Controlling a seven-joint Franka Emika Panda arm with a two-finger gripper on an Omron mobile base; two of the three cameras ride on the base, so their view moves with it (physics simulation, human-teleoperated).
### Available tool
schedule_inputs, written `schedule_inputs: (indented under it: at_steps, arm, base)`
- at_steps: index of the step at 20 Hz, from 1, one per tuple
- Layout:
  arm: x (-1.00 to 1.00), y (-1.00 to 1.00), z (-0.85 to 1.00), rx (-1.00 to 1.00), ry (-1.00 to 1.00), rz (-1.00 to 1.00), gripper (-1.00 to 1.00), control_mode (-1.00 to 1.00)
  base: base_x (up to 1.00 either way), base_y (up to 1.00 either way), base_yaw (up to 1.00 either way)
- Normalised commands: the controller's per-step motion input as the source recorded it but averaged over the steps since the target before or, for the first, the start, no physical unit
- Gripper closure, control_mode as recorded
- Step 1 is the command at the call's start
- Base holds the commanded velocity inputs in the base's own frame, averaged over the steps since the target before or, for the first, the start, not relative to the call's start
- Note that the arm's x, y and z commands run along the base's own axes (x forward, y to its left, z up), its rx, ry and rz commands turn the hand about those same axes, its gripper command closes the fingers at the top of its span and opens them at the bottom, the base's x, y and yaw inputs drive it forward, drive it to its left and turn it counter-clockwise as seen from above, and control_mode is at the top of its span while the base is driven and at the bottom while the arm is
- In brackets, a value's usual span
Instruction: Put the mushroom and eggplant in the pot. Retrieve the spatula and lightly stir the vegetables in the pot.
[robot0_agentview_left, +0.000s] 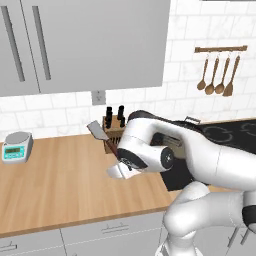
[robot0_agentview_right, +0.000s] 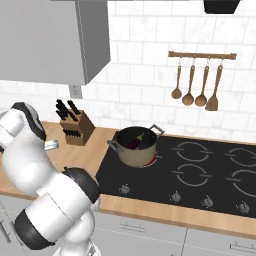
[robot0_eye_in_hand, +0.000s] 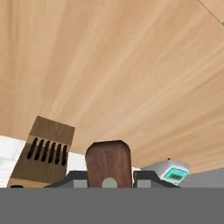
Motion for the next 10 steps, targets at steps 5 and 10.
schedule_inputs:
  at_steps: [5,10]
  arm:
    - [-0.04,-0.35,1.0,-0.39,-0.02,0.0,1.0,-1.0]
    - [-0.2,-0.27,1.0,-0.52,-0.09,0.0,1.0,-1.0]
  base:
    - [0.0,0.0,0.0]
    - [0.0,0.0,0.0]
